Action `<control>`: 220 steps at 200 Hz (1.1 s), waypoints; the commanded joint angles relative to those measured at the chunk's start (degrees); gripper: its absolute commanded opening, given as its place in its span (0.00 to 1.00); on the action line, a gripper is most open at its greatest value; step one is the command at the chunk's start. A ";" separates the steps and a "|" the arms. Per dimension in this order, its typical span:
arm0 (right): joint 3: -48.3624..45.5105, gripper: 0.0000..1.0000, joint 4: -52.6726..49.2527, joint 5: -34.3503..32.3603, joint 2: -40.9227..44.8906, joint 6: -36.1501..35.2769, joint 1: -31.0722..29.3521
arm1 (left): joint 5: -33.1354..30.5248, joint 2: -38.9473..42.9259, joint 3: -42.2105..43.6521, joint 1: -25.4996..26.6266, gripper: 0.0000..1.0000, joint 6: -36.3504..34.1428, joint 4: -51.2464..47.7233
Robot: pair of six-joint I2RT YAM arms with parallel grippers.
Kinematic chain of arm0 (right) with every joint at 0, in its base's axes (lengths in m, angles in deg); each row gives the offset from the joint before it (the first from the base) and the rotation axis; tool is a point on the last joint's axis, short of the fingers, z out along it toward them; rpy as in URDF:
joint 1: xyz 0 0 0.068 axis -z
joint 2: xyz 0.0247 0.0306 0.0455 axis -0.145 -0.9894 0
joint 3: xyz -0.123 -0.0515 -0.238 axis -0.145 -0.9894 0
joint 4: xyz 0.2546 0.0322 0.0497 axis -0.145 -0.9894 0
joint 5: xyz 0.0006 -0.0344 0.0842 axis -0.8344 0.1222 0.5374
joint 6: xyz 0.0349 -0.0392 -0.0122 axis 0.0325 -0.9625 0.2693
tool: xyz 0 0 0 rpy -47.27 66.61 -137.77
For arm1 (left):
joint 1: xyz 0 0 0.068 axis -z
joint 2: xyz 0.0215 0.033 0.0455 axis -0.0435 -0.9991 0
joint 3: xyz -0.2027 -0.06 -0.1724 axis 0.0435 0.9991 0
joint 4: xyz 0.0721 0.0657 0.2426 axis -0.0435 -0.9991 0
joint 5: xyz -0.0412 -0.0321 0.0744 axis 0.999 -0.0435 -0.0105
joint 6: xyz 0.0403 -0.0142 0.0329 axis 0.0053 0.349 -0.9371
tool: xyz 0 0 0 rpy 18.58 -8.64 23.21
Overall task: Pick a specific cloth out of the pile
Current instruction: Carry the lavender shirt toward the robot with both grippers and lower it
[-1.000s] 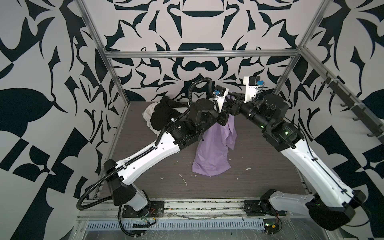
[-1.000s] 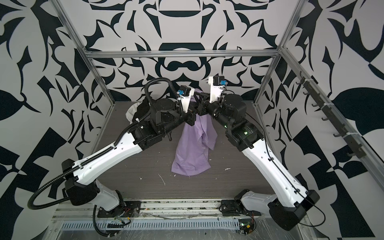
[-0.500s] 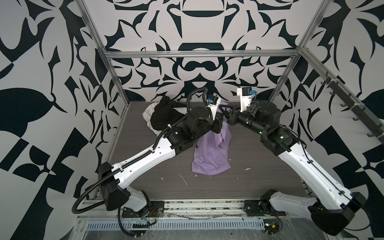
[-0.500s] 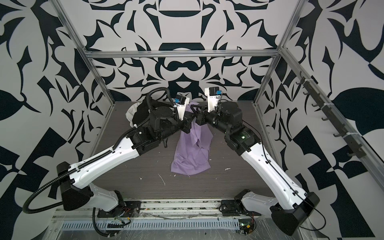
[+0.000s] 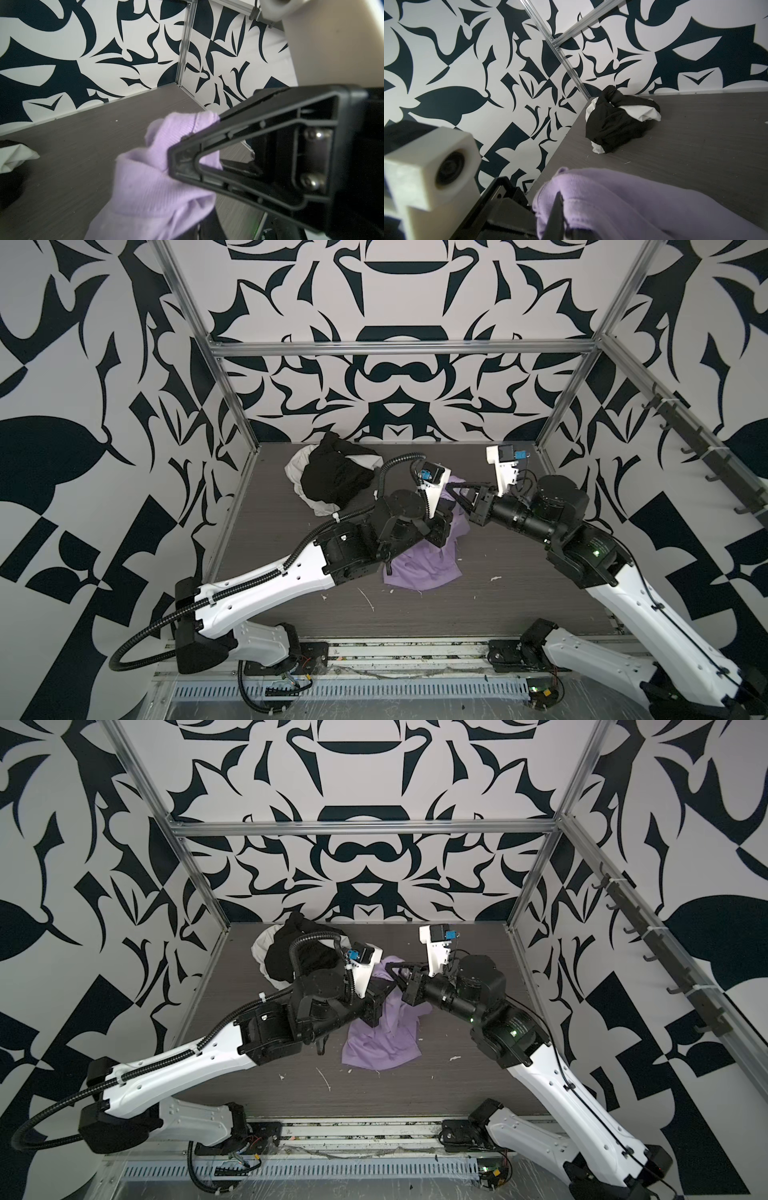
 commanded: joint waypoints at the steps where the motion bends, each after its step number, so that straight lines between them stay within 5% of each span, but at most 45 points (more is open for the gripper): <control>1: -1.75 0.00 -4.49 -0.72 1.32 3.40 -2.52 | -4.95 2.25 1.29 1.85 0.00 4.05 0.16; 54: -7.91 0.00 -2.31 0.21 -1.85 5.77 -2.80 | -6.82 5.54 10.25 0.69 0.00 11.93 -1.11; 118: -11.60 0.00 1.26 4.02 -10.12 3.04 1.17 | 3.49 3.17 19.64 -11.33 0.00 16.82 3.61; 220: -25.92 0.00 5.70 4.04 -12.55 4.08 5.27 | 13.19 -5.65 24.31 -13.79 0.00 18.03 9.87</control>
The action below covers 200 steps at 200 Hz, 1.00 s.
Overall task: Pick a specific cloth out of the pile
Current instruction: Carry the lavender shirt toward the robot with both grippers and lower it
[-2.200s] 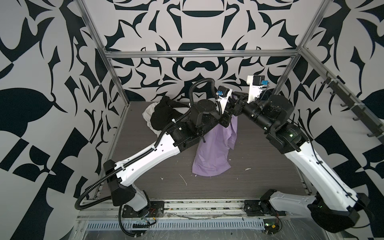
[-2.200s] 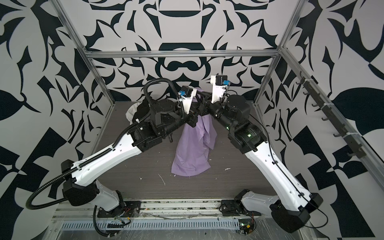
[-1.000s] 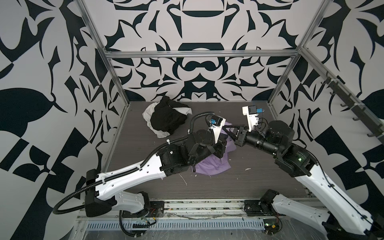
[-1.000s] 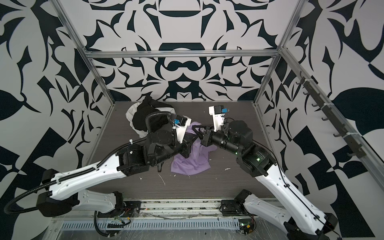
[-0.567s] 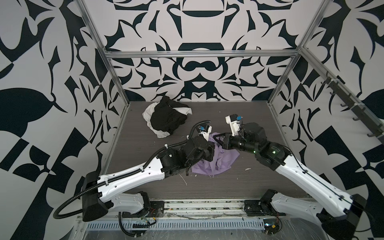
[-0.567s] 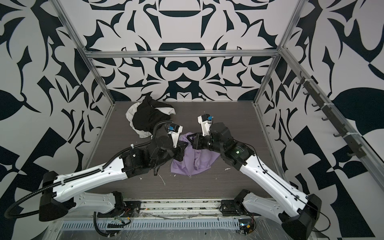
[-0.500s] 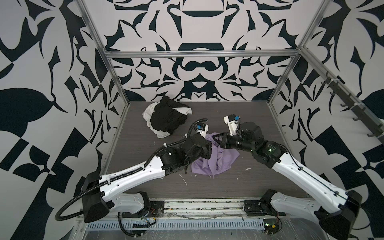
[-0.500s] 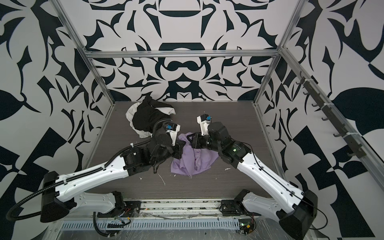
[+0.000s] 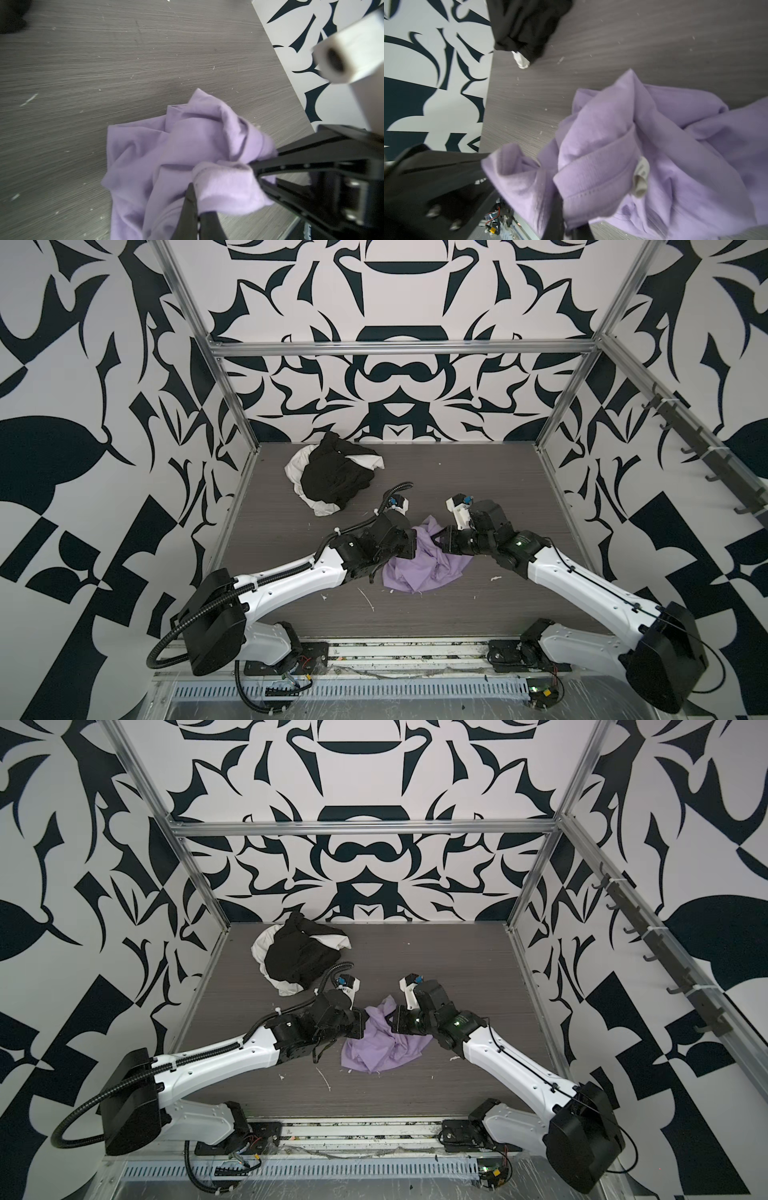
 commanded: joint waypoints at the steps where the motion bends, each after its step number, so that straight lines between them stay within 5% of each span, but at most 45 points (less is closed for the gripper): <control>1: -1.86 0.00 2.05 -0.03 0.22 -0.47 0.88 | 3.55 -2.55 -1.20 -0.46 0.00 -0.19 3.56; 39: -6.53 0.00 3.47 0.55 -1.52 -0.83 4.17 | 11.22 -8.12 -2.94 -1.49 0.00 -3.48 5.07; 75: -10.21 0.00 5.40 0.15 -2.28 -1.20 5.85 | 12.72 -8.32 -3.61 -1.51 0.13 -6.16 4.02; 142: -15.70 0.00 9.57 0.38 -5.74 -1.18 7.38 | 11.66 -0.98 -4.96 -1.51 0.73 -8.36 -0.72; 200: -19.49 0.00 11.36 0.12 -5.09 1.37 7.38 | 17.10 -7.02 -10.12 0.16 0.79 -9.85 0.52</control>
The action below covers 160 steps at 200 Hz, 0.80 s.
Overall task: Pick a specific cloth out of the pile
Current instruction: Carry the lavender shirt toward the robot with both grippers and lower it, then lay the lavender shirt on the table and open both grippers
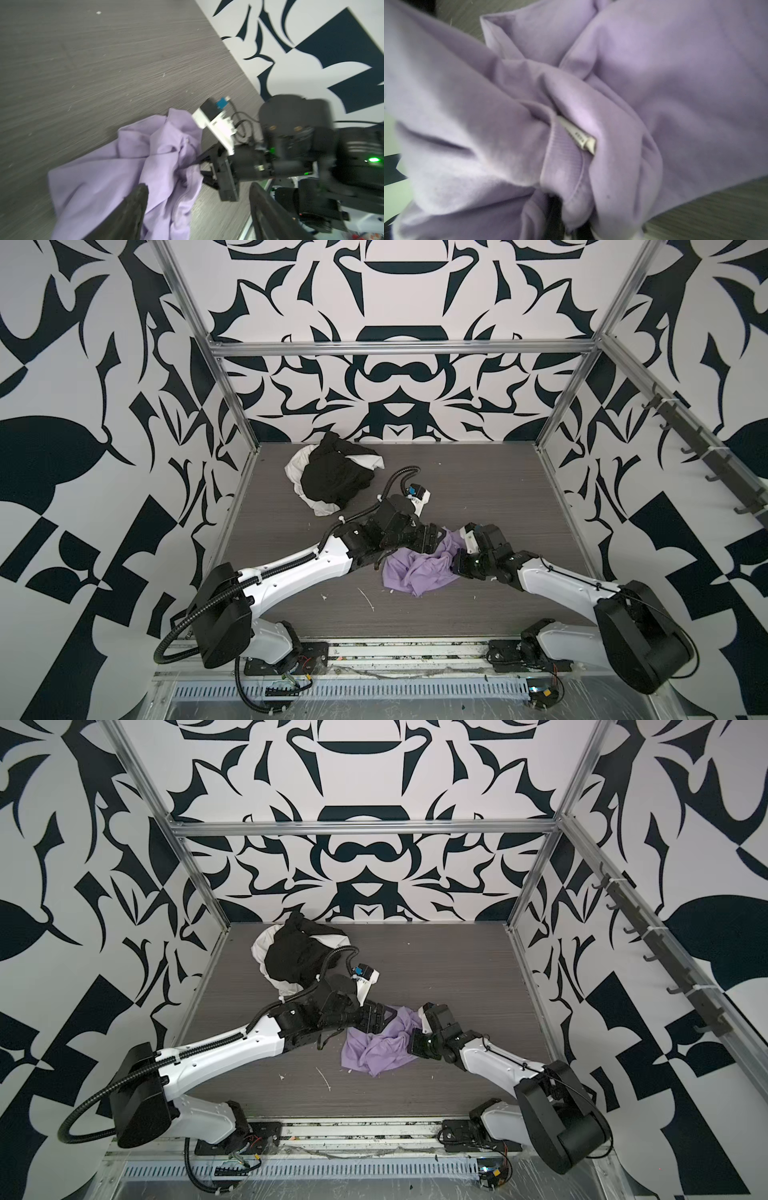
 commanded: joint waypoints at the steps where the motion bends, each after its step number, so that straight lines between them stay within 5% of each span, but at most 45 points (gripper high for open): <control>1: -1.50 0.00 -0.39 -0.34 1.20 1.16 0.16 | 3.85 -3.58 -1.22 0.51 0.79 -0.76 -0.07; 30: -0.83 0.20 -3.70 -1.14 3.81 0.29 1.15 | 7.09 -6.02 -0.57 0.51 0.76 -0.49 0.28; 111: 6.31 0.53 -16.83 -1.29 14.90 -2.70 5.19 | 7.19 -9.36 8.26 -2.19 0.73 1.14 4.46; 160: 9.76 0.72 -19.44 -2.22 14.52 -6.87 8.84 | 8.08 -9.43 16.44 -5.38 0.73 5.76 9.92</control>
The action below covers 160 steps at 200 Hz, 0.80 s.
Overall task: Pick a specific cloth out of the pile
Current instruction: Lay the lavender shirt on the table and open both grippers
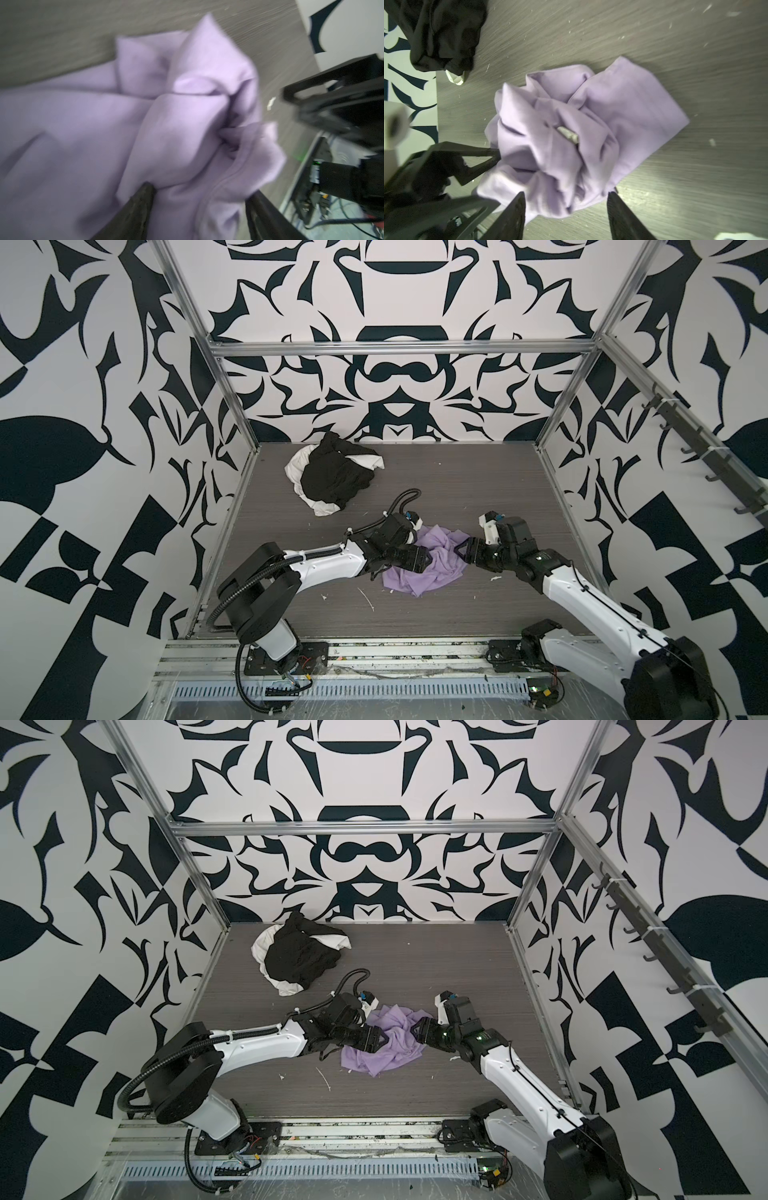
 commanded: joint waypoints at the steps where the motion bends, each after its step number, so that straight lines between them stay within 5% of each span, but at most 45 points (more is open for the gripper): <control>1: 3.28 0.72 -2.49 -0.96 -0.28 -3.06 1.24 | 0.75 0.27 2.87 -0.94 0.72 3.18 3.17; 38: 3.99 0.78 -0.17 -2.73 -3.30 -5.85 5.17 | -1.74 2.75 3.17 -1.08 0.75 3.02 0.53; 95: 4.29 0.75 5.99 2.16 -14.86 -6.94 13.06 | -4.80 8.75 2.21 -1.03 0.78 0.12 -4.00; 160: 4.19 0.57 9.89 5.95 -23.32 -6.50 14.34 | -8.69 12.47 5.89 -4.03 0.84 0.21 -5.90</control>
